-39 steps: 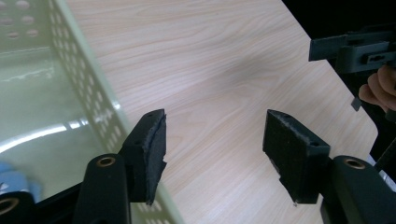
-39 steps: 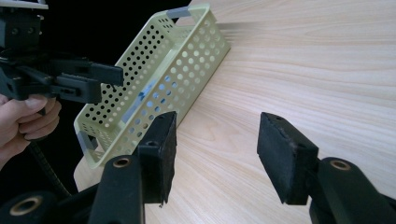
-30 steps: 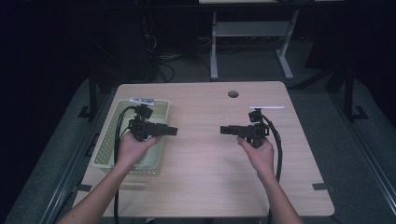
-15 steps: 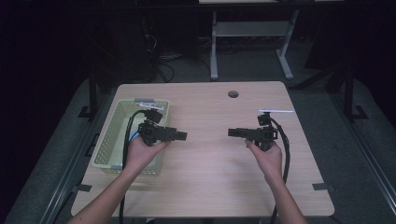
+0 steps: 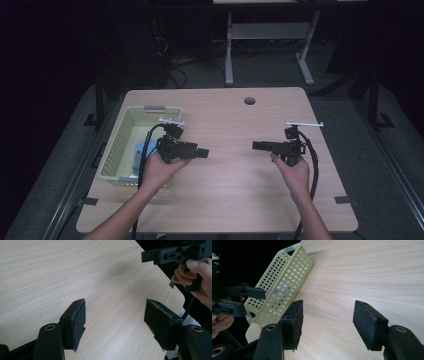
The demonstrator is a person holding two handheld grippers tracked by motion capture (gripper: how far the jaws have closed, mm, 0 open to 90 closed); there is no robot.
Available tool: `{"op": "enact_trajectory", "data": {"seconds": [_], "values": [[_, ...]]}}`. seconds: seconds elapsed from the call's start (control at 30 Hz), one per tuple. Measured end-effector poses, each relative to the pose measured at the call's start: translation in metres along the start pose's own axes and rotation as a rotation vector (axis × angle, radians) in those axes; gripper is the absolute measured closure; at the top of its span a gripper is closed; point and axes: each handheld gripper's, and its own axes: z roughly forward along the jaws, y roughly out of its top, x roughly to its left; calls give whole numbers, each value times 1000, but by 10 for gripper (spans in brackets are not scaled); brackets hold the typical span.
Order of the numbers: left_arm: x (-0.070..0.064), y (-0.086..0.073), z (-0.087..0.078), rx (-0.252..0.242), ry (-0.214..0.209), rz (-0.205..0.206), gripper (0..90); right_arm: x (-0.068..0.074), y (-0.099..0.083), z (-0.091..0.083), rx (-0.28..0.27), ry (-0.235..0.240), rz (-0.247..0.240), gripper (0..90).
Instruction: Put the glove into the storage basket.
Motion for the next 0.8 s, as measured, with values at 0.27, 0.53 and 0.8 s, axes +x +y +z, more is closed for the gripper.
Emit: {"op": "enact_trajectory", "data": {"seconds": [0.27, 0.53, 0.8], "values": [[-7, -6, 10, -8, -14, 11, 332, -10, -5, -9, -22, -17, 23, 402], [-12, -13, 20, -12, -39, 7, 326, -24, -15, -20, -30, -33, 43, 400], [-14, -19, 31, 0, -58, -2, 309, -41, -28, -31, -31, -53, 73, 395]]}}
